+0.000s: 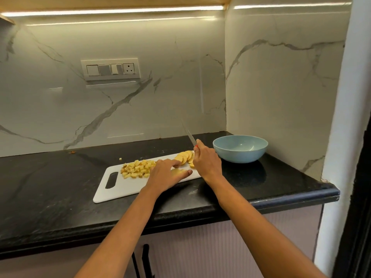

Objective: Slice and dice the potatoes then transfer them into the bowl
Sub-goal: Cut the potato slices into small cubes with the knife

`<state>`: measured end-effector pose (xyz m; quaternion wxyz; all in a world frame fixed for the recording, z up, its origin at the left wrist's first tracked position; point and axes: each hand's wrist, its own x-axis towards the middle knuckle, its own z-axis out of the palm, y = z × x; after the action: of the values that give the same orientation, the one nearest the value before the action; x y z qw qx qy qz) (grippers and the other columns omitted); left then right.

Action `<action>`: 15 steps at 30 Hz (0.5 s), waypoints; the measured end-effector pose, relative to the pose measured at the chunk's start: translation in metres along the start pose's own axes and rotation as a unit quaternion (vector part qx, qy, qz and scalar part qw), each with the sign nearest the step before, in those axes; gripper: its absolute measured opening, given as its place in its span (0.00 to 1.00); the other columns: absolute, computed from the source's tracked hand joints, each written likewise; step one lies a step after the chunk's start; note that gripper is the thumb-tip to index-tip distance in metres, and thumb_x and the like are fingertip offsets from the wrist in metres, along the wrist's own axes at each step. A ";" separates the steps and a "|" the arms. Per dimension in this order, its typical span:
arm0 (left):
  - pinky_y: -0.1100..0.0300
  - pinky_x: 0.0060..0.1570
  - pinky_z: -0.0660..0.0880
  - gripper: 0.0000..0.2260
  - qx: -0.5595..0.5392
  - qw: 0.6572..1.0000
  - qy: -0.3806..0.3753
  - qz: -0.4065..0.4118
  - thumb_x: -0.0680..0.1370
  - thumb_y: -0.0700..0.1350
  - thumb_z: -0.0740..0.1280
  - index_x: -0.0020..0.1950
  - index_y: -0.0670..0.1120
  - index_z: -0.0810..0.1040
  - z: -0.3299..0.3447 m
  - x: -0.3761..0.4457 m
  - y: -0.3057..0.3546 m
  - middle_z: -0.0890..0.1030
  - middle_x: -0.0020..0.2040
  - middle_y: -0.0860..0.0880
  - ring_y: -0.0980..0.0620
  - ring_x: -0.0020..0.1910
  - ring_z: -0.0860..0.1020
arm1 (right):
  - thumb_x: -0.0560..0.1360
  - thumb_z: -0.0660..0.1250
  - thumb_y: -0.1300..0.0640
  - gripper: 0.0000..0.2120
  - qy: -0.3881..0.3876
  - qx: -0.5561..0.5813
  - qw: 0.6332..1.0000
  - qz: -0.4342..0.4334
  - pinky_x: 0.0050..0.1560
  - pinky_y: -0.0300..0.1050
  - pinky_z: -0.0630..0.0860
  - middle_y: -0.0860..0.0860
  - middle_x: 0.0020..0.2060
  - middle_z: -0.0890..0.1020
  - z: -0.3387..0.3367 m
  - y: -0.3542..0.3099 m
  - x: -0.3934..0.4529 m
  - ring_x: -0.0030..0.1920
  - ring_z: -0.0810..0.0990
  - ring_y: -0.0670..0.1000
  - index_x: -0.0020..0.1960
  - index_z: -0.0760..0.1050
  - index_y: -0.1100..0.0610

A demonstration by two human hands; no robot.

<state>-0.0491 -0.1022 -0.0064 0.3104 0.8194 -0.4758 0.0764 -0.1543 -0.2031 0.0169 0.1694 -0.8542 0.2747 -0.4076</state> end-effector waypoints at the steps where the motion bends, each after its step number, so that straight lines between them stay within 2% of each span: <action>1: 0.45 0.61 0.69 0.31 0.001 1.000 -0.005 0.005 0.68 0.68 0.60 0.64 0.52 0.75 0.000 0.000 0.001 0.78 0.61 0.51 0.49 0.62 0.72 | 0.83 0.51 0.55 0.20 0.002 0.002 1.000 0.003 0.45 0.43 0.74 0.56 0.52 0.81 0.000 0.000 0.000 0.50 0.80 0.53 0.72 0.63 0.58; 4: 0.46 0.64 0.63 0.20 0.047 0.998 -0.014 0.032 0.73 0.60 0.62 0.63 0.55 0.76 0.002 -0.001 0.007 0.78 0.61 0.54 0.51 0.64 0.70 | 0.82 0.52 0.54 0.20 0.003 0.004 1.000 0.011 0.48 0.46 0.76 0.56 0.52 0.81 0.000 0.001 0.001 0.51 0.80 0.53 0.73 0.63 0.57; 6: 0.48 0.61 0.61 0.15 0.061 0.997 -0.005 0.038 0.76 0.54 0.63 0.62 0.56 0.76 0.002 -0.001 0.009 0.78 0.60 0.55 0.51 0.63 0.69 | 0.82 0.52 0.54 0.20 0.002 0.007 1.000 0.013 0.48 0.46 0.77 0.56 0.52 0.81 0.000 0.001 0.001 0.51 0.80 0.53 0.72 0.63 0.58; 12: 0.48 0.59 0.67 0.13 0.043 0.998 0.013 0.043 0.75 0.51 0.64 0.58 0.53 0.79 0.003 0.001 0.006 0.80 0.57 0.53 0.51 0.59 0.72 | 0.82 0.52 0.54 0.20 0.000 0.008 1.000 0.010 0.47 0.43 0.75 0.56 0.52 0.81 -0.002 0.002 0.000 0.50 0.80 0.52 0.72 0.63 0.58; 15: 0.45 0.59 0.68 0.15 0.031 0.999 0.006 0.036 0.75 0.51 0.63 0.60 0.52 0.78 0.005 0.003 0.004 0.79 0.57 0.50 0.50 0.57 0.73 | 0.83 0.51 0.54 0.19 -0.002 0.007 1.000 0.006 0.45 0.43 0.74 0.56 0.52 0.81 -0.002 0.002 -0.001 0.50 0.80 0.52 0.72 0.64 0.58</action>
<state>-0.0515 -0.1085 -0.0077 0.2849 0.8105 -0.5004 0.1073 -0.1570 -0.2041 0.0170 0.1779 -0.8524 0.2766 -0.4066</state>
